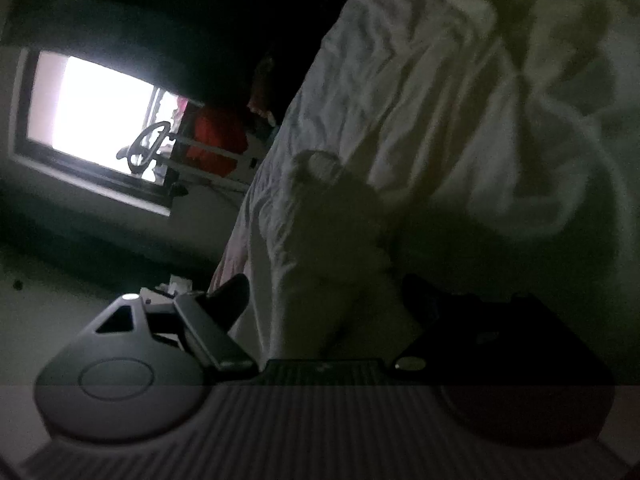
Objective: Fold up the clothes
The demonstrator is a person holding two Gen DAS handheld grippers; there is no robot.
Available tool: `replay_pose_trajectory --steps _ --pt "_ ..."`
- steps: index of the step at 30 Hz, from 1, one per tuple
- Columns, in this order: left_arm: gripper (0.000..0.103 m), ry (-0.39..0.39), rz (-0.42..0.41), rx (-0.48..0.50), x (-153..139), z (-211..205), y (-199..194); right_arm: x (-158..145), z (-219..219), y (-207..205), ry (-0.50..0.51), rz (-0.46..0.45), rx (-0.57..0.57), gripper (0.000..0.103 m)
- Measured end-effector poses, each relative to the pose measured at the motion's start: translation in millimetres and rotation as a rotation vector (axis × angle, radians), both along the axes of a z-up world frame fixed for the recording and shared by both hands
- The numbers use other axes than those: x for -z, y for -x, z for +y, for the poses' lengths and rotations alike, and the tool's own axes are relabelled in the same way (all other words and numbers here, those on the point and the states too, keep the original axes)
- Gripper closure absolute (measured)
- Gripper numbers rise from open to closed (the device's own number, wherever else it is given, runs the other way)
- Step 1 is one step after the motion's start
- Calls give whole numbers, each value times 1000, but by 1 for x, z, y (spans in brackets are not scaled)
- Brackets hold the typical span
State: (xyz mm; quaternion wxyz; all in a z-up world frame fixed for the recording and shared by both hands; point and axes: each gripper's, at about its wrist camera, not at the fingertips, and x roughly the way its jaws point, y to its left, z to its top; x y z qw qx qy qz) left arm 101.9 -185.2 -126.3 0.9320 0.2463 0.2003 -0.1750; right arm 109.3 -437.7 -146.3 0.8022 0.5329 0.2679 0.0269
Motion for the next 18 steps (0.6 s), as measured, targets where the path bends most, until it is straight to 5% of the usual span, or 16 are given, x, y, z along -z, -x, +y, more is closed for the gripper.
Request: replay_pose_trajectory --steps 1,3,6,9,13,16,18 --pt "23 12 -2 -23 0 8 3 -1 6 -5 30 5 -1 20" --pt "22 35 -6 -69 -1 23 8 -3 18 -16 99 20 0 46" --pt "22 112 19 -126 -9 35 13 -10 32 -13 244 16 18 67" --pt "22 146 17 -188 -12 43 10 -28 38 3 293 -68 27 77" --pt "20 249 24 -273 -22 67 9 -47 43 26 341 -148 43 77" --pt "18 390 112 -333 -27 96 4 -34 40 29 340 -26 34 73" --pt "18 472 163 -361 -28 110 2 -19 38 29 327 39 38 60"
